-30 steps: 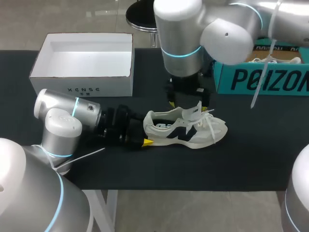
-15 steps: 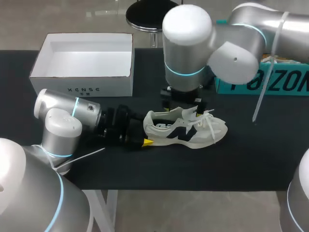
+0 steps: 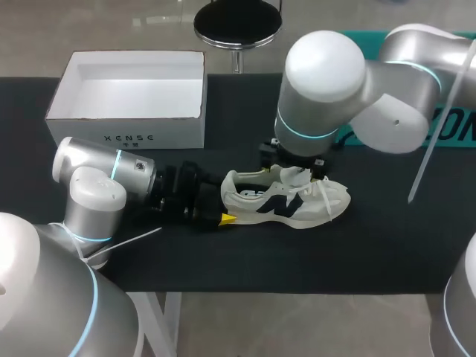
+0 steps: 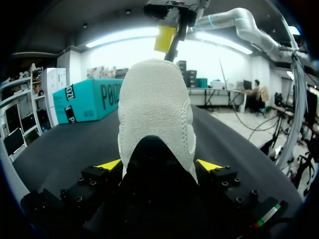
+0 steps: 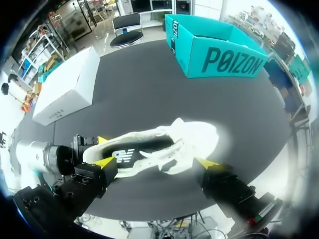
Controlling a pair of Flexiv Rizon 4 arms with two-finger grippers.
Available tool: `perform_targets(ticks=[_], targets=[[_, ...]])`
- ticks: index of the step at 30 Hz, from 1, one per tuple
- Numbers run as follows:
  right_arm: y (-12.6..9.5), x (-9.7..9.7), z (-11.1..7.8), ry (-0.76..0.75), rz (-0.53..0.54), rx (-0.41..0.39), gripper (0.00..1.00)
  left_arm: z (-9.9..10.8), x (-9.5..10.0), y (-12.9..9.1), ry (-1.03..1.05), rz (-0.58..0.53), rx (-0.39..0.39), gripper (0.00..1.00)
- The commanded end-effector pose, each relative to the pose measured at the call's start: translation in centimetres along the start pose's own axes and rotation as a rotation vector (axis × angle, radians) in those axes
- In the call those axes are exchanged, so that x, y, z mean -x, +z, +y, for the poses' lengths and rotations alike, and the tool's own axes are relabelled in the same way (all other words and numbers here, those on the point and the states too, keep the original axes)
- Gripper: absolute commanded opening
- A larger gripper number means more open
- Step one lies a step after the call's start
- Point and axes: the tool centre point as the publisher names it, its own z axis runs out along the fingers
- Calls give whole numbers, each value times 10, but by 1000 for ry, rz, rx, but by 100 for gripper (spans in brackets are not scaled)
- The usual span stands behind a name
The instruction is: Take the shoe out of the shoebox, open the shoe tongue, remove and reinsert the insole, then place the shoe into the shoebox
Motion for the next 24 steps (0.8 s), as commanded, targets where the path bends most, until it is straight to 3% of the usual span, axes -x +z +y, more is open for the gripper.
perform_targets(ticks=[1, 11, 24], targets=[[8, -15, -5, 1025, -57, 187, 100, 2, -2, 2, 0, 0, 3, 0], [21, -13, 3, 964, -91, 208, 100, 2, -2, 2, 0, 0, 3, 0], [38, 9, 5, 927, -192, 198, 100, 2, -2, 2, 0, 0, 3, 0]])
